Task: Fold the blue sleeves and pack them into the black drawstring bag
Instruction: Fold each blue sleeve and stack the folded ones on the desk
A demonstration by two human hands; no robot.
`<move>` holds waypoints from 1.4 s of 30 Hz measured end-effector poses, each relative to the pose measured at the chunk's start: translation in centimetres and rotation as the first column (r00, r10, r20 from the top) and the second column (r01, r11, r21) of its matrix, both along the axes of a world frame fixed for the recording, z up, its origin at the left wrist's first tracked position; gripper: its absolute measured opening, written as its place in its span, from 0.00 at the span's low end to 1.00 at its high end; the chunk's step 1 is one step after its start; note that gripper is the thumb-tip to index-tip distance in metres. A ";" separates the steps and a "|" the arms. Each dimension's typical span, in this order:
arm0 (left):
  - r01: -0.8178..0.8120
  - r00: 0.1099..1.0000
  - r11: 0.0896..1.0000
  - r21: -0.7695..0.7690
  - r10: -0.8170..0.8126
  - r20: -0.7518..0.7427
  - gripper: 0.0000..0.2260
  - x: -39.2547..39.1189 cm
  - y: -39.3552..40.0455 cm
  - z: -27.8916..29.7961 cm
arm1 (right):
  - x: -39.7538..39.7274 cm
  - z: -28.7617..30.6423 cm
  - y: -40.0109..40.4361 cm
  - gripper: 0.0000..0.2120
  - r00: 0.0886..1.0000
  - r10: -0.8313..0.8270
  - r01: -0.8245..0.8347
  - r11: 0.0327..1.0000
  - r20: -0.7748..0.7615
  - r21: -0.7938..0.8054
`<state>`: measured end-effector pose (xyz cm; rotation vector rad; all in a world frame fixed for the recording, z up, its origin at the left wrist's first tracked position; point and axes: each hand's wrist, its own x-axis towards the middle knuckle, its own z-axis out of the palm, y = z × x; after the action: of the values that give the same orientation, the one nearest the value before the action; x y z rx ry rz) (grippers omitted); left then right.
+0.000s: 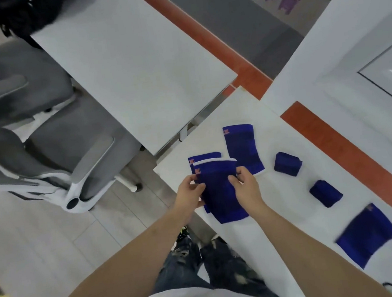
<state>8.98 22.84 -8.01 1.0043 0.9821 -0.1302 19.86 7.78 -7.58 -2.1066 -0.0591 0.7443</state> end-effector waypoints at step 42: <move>0.082 0.974 0.926 0.368 0.004 -0.227 0.16 3.4 0.6 -6.4 | 3.2 -7.0 5.4 0.10 0.987 0.085 -0.015 0.897 0.139 -0.442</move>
<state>12.34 23.46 -14.43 1.3840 1.2224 -0.0907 23.02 13.13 -14.57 -2.6044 -0.0312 0.6668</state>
